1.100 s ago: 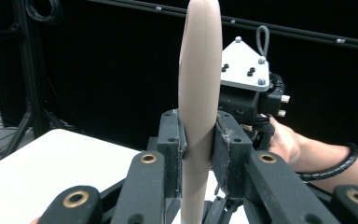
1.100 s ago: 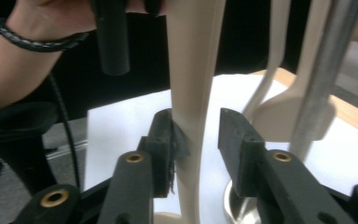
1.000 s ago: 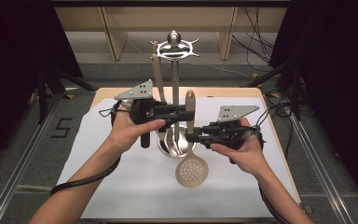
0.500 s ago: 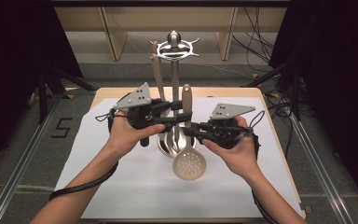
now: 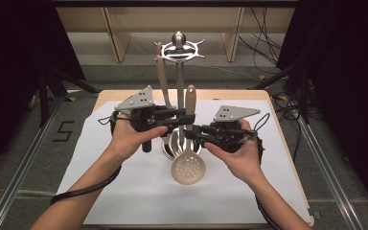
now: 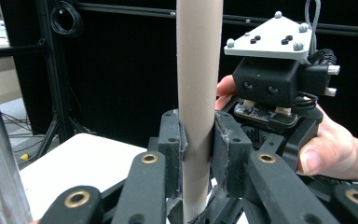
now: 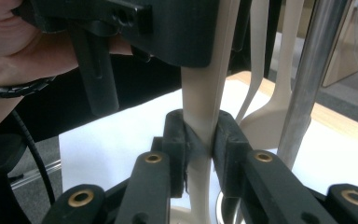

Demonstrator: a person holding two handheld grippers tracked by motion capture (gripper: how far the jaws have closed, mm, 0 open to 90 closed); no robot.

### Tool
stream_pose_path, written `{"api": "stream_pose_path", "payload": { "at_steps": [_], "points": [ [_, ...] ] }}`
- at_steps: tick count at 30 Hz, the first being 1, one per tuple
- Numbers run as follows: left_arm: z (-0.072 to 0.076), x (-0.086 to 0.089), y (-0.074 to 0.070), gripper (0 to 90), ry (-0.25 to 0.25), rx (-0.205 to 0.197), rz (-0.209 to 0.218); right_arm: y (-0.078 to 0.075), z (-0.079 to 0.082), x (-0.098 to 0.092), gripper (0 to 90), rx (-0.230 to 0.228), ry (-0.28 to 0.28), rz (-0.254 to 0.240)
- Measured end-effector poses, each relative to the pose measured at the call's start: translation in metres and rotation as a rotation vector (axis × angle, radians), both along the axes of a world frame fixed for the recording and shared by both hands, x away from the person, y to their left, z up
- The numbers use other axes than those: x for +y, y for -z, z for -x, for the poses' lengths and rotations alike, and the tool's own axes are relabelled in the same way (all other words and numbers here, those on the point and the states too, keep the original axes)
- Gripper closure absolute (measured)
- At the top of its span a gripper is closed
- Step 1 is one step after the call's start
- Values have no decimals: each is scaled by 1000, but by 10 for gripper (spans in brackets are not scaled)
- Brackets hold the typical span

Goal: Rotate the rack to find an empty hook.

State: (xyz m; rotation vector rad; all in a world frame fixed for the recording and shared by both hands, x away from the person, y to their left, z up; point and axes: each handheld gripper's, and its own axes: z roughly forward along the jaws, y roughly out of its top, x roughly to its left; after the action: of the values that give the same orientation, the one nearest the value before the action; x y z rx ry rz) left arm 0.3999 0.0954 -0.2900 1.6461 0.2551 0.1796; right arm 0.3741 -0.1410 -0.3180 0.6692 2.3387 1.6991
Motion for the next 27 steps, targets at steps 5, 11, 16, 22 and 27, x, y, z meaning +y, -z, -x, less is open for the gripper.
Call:
{"api": "stream_pose_path", "payload": {
  "at_steps": [5, 11, 16, 22, 27],
  "points": [
    [-4, 3, -2, 745, -11, -27, -16, 0, 5, -10, 630, -30, 72, 19],
    [-7, 7, -1, 746, -25, -23, -26, 18, 5, -33, 598, 23, 174, 30],
    [-10, 9, -3, 746, -14, -42, -44, 38, 2, -47, 598, 19, 267, 98],
    [-11, 10, -9, 746, -4, -49, -49, 50, -4, -53, 597, 21, 332, 138],
    [-13, 12, -12, 746, 2, -57, -56, 55, -8, -60, 595, 17, 363, 175]
  ]
}}
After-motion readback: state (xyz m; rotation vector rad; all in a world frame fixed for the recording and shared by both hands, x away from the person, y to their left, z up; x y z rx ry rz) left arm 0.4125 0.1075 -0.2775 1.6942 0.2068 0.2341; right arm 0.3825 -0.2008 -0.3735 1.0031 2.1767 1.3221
